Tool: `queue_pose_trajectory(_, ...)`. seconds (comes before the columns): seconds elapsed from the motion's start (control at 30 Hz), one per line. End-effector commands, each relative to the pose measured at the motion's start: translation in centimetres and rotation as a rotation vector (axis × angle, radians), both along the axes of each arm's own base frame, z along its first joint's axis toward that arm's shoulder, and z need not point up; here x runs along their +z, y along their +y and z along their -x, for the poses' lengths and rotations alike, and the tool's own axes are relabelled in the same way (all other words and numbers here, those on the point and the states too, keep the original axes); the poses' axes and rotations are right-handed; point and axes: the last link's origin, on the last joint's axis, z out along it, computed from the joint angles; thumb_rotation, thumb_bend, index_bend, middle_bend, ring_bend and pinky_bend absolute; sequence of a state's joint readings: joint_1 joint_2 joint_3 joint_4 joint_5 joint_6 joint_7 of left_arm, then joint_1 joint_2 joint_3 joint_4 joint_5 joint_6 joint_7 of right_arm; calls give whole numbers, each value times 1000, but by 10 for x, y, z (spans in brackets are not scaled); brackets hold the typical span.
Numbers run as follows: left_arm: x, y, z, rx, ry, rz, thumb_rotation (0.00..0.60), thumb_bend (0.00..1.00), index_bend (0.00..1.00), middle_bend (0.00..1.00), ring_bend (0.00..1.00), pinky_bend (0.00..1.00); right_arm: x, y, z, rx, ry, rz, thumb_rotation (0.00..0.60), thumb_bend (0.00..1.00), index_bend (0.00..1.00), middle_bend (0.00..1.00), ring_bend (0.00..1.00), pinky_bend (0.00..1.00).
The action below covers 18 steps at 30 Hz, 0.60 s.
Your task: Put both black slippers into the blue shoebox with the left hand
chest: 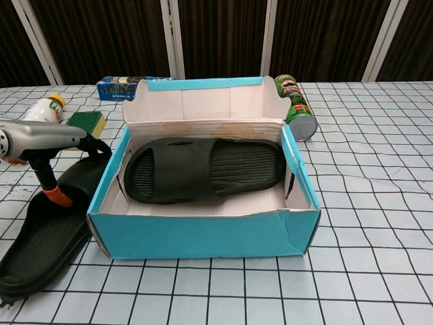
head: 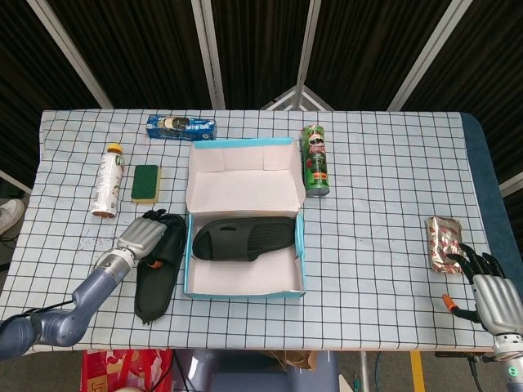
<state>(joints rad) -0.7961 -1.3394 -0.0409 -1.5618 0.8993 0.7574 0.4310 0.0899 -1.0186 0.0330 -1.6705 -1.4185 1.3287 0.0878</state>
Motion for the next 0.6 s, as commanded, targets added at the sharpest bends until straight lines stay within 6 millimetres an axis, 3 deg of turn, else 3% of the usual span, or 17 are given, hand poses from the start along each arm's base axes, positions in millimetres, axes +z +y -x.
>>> queue_pose_trajectory(0.03,-1,0,0,-13,7,-11,600,174,287,360,23,89,0,0,0,0,-1,0,600,306,212,97,159,87)
queue_pose_trajectory(0.33,2,2,4,-66,43,-84,600,428,565,557,132,89,0,0,-1,1,-3,-9,600,305,212,97,158,87)
queue_pose_trajectory(0.47,11,3,3,-80,38,-127,600,465,590,576,145,89,0,1,-1,0,-5,-6,600,306,212,97,159,87)
queue_pose_trajectory(0.6,38,5,-2,-137,61,-199,600,465,591,576,145,89,1,1,0,-1,-6,-4,600,306,212,97,159,87)
